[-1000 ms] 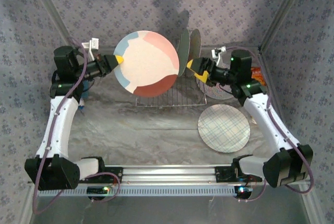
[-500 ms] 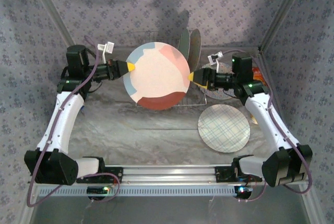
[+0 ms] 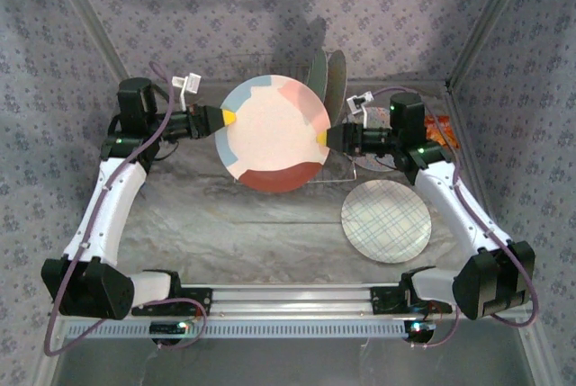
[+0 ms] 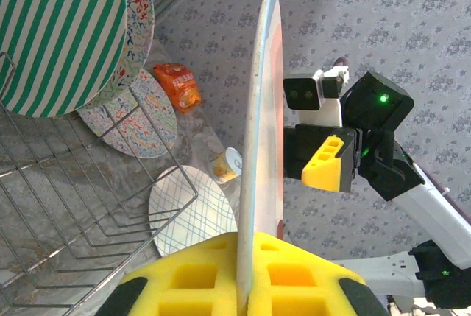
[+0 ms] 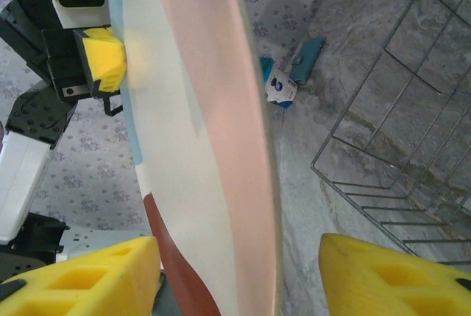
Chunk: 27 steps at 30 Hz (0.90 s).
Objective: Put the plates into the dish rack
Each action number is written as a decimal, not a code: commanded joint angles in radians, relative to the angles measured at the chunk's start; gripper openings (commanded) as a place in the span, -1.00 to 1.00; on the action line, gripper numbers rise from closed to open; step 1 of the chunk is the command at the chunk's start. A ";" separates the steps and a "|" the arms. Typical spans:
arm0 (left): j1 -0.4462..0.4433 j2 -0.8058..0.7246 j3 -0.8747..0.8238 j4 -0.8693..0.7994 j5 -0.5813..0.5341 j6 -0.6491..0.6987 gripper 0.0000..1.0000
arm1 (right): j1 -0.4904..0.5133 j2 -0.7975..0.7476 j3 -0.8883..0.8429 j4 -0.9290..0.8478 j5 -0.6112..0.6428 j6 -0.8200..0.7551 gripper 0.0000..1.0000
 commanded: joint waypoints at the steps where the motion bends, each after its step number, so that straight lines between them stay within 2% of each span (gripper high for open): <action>1: -0.004 -0.021 0.004 0.021 0.035 0.012 -1.00 | 0.015 -0.002 -0.007 0.062 -0.029 0.005 0.06; 5: -0.005 -0.023 -0.002 0.020 0.033 0.014 -1.00 | 0.020 -0.002 -0.007 0.073 -0.020 0.008 -0.28; 10: -0.005 -0.031 -0.018 0.020 0.023 0.015 -1.00 | 0.032 -0.002 -0.018 0.102 -0.010 0.017 -0.98; 19: -0.005 -0.024 -0.026 0.014 -0.003 0.019 -1.00 | 0.034 -0.002 -0.023 0.103 -0.001 0.019 -1.00; 23: -0.005 -0.019 -0.029 0.000 -0.024 0.029 -0.76 | 0.031 -0.005 -0.027 0.102 0.006 0.018 -1.00; 27: -0.004 -0.020 -0.036 -0.003 -0.030 0.027 -0.35 | 0.022 -0.017 -0.033 0.104 0.021 0.017 -1.00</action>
